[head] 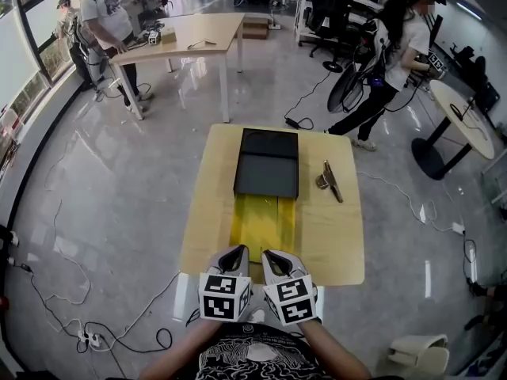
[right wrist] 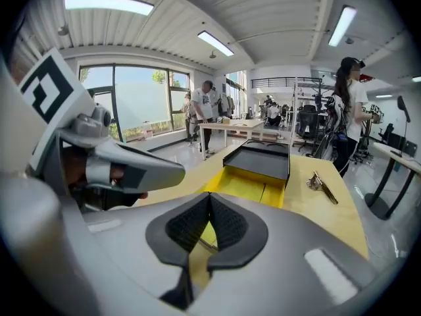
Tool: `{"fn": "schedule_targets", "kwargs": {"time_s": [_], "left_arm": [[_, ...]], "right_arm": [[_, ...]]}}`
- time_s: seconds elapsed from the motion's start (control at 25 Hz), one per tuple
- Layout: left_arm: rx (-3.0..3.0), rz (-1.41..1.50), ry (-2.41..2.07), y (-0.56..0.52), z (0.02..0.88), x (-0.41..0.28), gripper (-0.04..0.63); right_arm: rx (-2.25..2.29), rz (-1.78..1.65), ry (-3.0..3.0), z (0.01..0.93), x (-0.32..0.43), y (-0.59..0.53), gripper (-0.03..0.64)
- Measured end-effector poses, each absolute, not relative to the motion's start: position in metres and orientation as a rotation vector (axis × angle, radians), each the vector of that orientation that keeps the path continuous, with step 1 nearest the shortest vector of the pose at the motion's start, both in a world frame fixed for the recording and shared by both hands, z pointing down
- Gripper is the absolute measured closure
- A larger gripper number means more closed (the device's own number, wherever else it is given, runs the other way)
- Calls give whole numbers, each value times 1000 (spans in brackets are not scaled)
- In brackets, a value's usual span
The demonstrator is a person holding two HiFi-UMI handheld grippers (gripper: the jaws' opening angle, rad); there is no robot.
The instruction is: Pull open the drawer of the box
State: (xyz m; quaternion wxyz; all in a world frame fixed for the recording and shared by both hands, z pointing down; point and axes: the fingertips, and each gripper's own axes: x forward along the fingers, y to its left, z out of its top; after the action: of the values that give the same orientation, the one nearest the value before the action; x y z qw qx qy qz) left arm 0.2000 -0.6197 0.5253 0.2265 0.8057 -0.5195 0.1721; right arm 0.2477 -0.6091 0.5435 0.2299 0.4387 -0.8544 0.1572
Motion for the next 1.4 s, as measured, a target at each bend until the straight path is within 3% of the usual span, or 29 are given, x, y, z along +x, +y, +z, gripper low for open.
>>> {"fn": "schedule_targets", "kwargs": {"time_s": [1.4], "left_arm": [[2315, 486, -1386, -608, 528, 230, 583]], "right_arm": [[1275, 572, -2434, 538, 272, -605, 611]]}}
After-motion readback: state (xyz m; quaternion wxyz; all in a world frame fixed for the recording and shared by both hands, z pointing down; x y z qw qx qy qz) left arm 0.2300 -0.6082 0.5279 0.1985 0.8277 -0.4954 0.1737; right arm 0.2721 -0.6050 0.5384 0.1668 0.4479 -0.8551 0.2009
